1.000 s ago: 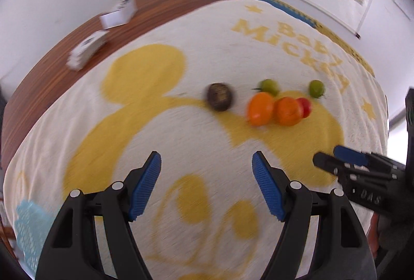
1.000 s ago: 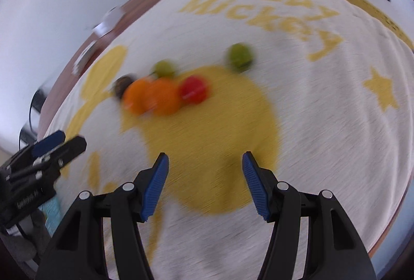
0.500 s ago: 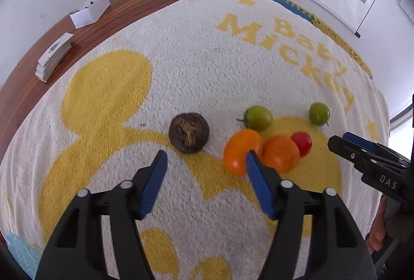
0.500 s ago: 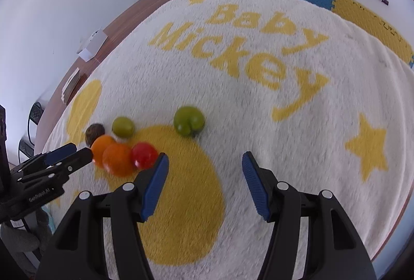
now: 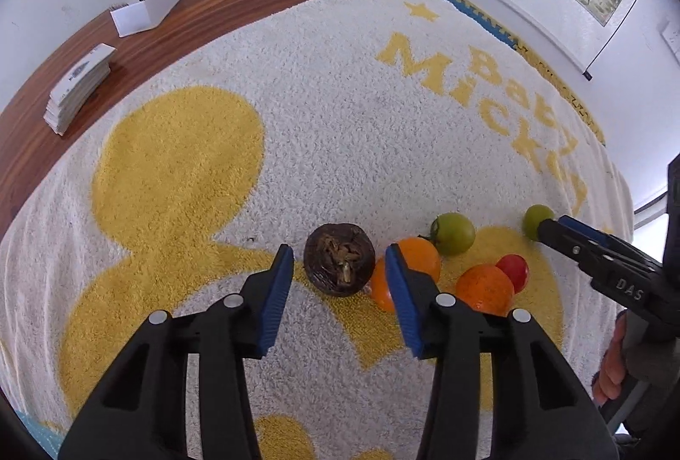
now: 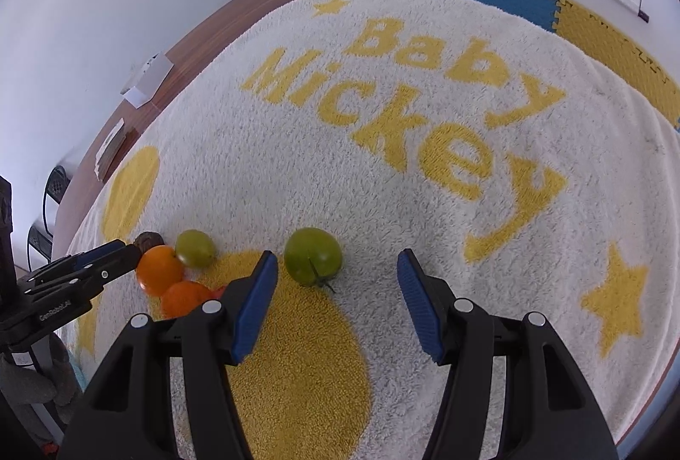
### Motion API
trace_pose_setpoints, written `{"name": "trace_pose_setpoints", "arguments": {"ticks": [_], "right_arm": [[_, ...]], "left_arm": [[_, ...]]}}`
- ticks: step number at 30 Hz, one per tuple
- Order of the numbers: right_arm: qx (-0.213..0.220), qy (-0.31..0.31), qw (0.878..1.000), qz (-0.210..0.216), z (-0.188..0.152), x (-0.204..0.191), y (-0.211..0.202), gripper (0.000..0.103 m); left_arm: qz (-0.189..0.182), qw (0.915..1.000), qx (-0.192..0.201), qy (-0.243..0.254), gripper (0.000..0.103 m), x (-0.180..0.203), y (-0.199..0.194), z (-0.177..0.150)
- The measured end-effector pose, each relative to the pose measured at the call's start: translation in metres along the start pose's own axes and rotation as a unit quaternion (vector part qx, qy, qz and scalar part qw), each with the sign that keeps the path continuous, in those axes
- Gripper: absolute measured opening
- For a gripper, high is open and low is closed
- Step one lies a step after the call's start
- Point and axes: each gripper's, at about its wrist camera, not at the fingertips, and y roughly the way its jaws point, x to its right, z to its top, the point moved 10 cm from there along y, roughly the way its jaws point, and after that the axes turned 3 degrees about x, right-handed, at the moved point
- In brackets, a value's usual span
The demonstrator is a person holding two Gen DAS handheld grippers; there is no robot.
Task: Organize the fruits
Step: 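Grasp the dark brown fruit with the left tool while the right tool grasps a green tomato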
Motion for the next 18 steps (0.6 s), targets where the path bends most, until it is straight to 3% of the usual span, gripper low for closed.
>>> {"name": "trace_pose_setpoints", "arguments": {"ticks": [5, 10, 12, 18], "right_arm": [[0.003, -0.013, 1.0, -0.007, 0.002, -0.003, 0.003, 0.058], [0.008, -0.028, 0.999, -0.018, 0.005, -0.006, 0.006, 0.057], [0.009, -0.028, 0.999, -0.02, 0.005, -0.006, 0.007, 0.057], [0.009, -0.036, 0.999, -0.025, 0.004, -0.008, 0.007, 0.057]], "left_arm": [[-0.01, 0.9998, -0.007, 0.013, 0.046, 0.001, -0.002, -0.005], [0.004, 0.9999, -0.013, -0.007, 0.046, -0.016, 0.003, -0.004], [-0.008, 0.9998, -0.014, -0.011, 0.046, -0.015, 0.005, -0.005], [-0.005, 0.9995, -0.018, 0.023, 0.046, 0.003, 0.012, -0.001]]}}
